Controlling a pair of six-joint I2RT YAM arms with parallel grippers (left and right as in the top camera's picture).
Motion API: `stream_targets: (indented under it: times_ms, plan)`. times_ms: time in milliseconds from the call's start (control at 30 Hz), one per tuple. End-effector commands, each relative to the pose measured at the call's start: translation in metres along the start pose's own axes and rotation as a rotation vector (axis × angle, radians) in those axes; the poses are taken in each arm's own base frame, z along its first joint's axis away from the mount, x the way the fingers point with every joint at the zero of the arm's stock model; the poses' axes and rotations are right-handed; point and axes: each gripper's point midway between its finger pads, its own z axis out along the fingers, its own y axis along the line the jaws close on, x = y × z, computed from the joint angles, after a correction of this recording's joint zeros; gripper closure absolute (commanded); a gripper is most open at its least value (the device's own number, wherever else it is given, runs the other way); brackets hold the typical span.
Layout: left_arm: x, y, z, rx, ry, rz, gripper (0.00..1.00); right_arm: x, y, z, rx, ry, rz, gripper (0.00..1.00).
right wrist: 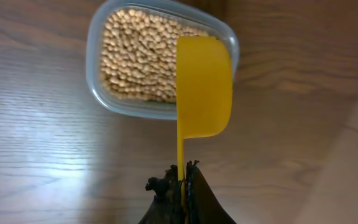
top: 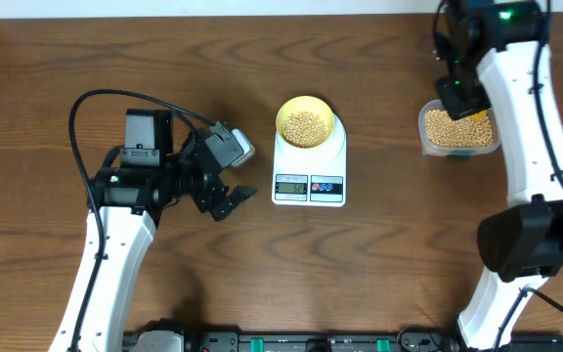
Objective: Scoop item into bowl and weigh 50g on scale
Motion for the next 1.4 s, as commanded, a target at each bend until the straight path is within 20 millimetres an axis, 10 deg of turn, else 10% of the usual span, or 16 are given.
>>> stream_targets:
  times_ms: [0, 200, 833, 1367]
  plan:
    - [0.002, 0.002, 0.001, -0.004, 0.007, 0.009, 0.02, 0.001, -0.019, -0.012, 0.135, -0.01, 0.021, 0.99]
    - [0.002, 0.002, 0.001, -0.004, 0.007, 0.009, 0.02, -0.002, -0.012, -0.012, 0.097, -0.026, 0.033, 0.99]
    - [0.002, 0.002, 0.001, -0.004, 0.007, 0.009, 0.02, -0.111, 0.154, -0.099, -0.63, -0.587, -0.168, 0.99]
    - [0.002, 0.002, 0.001, -0.004, 0.007, 0.009, 0.03, -0.089, 0.204, -0.094, -0.667, -0.499, -0.304, 0.99]
